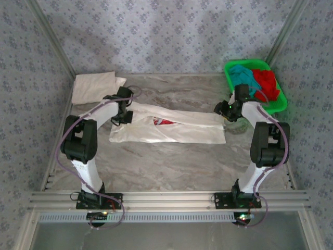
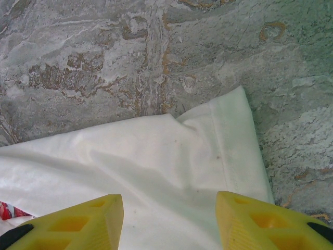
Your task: Fold and stack the t-shirts
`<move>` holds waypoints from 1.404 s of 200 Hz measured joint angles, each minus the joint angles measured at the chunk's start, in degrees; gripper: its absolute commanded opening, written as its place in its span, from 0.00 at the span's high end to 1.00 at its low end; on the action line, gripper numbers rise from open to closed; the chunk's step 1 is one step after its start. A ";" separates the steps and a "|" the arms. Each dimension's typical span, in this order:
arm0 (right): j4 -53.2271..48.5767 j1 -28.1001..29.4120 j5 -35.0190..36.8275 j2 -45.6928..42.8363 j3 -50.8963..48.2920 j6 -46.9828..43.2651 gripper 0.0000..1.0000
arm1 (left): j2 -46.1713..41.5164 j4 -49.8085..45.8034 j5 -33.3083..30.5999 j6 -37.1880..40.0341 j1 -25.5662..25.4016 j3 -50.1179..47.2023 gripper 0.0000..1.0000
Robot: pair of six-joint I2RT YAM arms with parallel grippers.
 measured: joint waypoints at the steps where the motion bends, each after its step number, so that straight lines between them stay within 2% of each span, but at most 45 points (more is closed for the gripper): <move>1: 0.00 0.00 -0.02 0.00 0.00 0.00 0.48 | 0.00 -0.02 0.00 0.17 0.00 0.00 0.89; 7: 0.00 0.00 -0.09 0.00 0.00 0.00 0.48 | 0.02 -0.07 0.09 -0.20 0.00 0.00 0.96; 21: 0.00 0.00 -0.31 0.00 0.00 0.00 0.48 | 0.02 -0.11 0.24 -0.04 0.00 0.00 0.91; 37: 0.00 -0.04 -0.39 0.00 0.00 0.00 0.48 | 0.02 -0.11 0.26 0.22 0.00 0.00 1.00; 101: -0.02 -0.09 -0.39 -0.07 0.00 0.00 0.48 | -0.42 -1.42 0.98 0.31 0.00 1.95 1.00; 185: -0.07 -0.09 -0.37 -0.17 0.00 0.00 0.48 | -4.63 -11.28 3.76 0.39 -0.11 8.68 1.00; 246: -0.11 -0.09 -0.35 -0.17 0.00 0.00 0.48 | -4.72 -18.18 6.56 0.79 -1.99 9.55 1.00; 281: -0.35 -0.09 -0.33 -0.17 0.00 0.00 0.48 | -7.96 -19.32 8.24 0.81 -1.92 10.99 1.00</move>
